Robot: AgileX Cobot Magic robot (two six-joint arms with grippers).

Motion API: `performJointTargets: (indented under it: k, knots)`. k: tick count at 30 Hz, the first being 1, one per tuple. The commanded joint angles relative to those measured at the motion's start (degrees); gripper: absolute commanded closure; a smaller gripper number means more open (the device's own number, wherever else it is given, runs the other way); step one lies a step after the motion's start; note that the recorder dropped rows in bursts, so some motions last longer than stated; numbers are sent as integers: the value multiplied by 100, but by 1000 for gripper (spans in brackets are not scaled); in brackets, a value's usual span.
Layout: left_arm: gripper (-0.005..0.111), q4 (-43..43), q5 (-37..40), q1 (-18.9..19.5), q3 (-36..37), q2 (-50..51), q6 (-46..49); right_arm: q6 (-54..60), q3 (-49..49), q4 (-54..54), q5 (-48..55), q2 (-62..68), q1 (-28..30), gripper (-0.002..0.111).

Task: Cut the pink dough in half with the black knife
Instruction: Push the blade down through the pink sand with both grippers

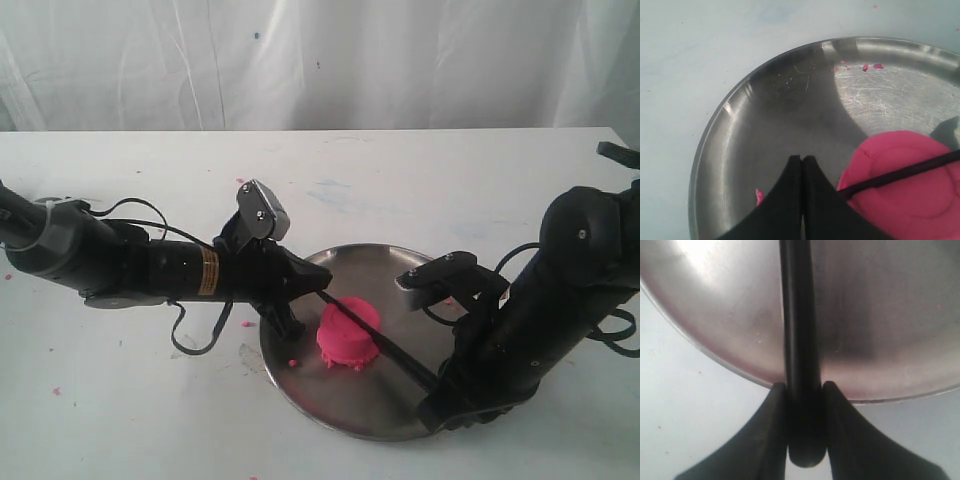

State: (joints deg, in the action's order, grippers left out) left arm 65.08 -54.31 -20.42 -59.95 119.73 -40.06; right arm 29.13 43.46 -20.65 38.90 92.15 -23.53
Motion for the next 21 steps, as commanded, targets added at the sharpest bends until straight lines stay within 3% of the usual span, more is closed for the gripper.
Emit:
performJointTargets:
  k: [1,21]
  knots:
    - [107,223,345,-26,55,271,-14,-101,-24,-50,-187,6,11,108]
    - [107,223,510,-26,55,284,-2,-101,-24,-40,-273,90,11,108]
